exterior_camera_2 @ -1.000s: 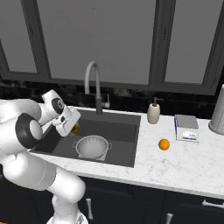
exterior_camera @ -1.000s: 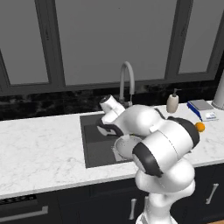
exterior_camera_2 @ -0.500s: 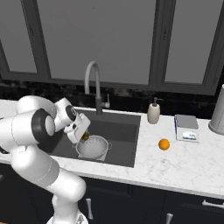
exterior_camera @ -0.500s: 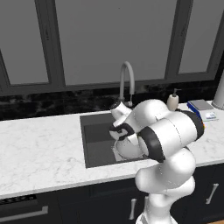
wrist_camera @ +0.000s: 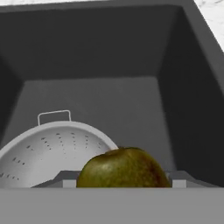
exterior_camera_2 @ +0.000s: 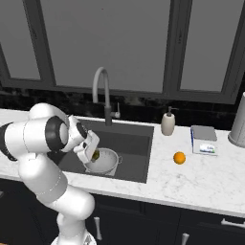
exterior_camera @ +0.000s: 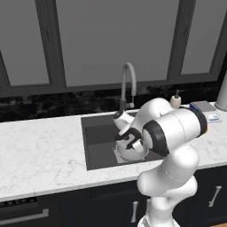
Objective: Put the colander in the sink, put the kiwi, orange in the colander, and turn on the sink faucet and pour water over the colander.
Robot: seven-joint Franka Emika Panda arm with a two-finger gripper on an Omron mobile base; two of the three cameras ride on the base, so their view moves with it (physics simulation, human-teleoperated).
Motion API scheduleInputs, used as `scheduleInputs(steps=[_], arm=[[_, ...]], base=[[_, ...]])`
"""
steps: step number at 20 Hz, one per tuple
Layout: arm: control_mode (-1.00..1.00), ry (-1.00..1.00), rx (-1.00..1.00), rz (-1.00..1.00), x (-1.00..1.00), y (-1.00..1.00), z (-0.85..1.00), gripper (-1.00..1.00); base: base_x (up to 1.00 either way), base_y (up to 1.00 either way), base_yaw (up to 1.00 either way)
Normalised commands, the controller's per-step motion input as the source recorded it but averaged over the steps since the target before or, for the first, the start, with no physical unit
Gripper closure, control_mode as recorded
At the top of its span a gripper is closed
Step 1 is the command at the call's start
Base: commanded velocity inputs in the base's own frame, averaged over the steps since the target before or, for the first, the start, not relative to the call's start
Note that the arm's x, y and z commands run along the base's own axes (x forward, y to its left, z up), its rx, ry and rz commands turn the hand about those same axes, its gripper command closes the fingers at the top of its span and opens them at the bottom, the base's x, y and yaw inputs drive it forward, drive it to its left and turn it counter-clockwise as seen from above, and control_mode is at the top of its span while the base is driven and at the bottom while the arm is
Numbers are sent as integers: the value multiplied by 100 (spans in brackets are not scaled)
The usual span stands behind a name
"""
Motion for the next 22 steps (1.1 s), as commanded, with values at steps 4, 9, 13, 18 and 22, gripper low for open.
scheduleInputs(steps=[4,9,13,18,22], arm=[[-100,0,-10,0,18,29,-38,100],[-100,0,-13,0,17,49,-41,100],[-100,0,-10,0,16,26,-51,100],[-100,0,-1,0,3,0,-65,100],[-100,-1,0,0,0,0,-61,100]], base=[[0,0,0],[0,0,0],[0,0,0],[0,0,0],[0,0,0]])
